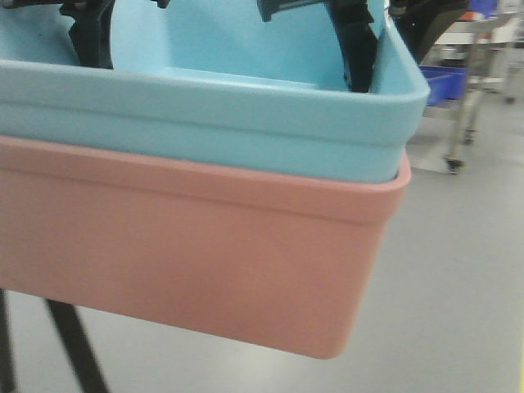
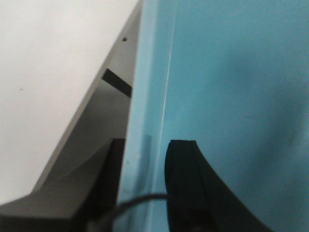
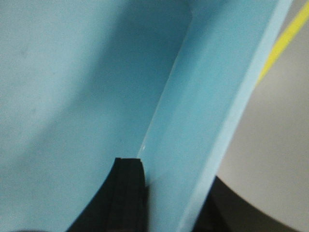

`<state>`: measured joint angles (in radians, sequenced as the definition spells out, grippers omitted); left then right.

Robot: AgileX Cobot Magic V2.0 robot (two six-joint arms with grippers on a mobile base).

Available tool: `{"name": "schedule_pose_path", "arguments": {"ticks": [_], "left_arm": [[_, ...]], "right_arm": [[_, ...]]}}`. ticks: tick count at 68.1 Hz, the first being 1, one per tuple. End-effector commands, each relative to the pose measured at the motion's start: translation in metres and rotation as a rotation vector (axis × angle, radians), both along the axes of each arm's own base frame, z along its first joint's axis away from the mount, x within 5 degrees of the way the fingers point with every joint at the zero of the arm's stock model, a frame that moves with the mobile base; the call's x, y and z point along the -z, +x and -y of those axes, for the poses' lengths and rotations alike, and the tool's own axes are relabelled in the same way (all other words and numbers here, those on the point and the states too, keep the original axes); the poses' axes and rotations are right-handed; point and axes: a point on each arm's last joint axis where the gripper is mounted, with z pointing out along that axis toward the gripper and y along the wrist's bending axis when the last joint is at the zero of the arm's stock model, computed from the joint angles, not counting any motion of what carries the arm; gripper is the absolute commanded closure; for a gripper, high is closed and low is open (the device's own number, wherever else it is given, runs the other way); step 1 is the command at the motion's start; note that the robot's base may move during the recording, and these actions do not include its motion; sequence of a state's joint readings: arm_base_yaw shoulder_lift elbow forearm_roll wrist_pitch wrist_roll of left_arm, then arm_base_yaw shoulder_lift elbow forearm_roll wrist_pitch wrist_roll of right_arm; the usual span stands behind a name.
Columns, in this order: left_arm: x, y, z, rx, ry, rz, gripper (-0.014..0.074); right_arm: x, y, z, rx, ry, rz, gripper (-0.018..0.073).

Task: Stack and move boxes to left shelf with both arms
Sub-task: 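Hold the stacked bins with both grippers while the base drives away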

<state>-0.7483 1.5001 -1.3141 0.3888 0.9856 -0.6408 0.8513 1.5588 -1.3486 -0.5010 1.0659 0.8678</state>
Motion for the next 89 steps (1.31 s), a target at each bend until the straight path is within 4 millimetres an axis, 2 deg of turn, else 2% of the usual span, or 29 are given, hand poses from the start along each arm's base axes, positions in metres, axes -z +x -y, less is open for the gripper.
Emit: {"name": "schedule_pose_path", "arguments": {"ticks": [1,89], "left_arm": [[-0.0398,-0.0162,0.0317,0.161,-0.316,0.141,0.0608],[-0.0398,-0.0162,0.0317,0.161,-0.316,0.141,0.0608]], "right_arm": [[-0.0390,0.0027,-0.0254,-0.163,0.279,0.228,0.0503],[-0.0388,0.0026,-0.0251,-0.161,0.276,0.226,0.0503]]}}
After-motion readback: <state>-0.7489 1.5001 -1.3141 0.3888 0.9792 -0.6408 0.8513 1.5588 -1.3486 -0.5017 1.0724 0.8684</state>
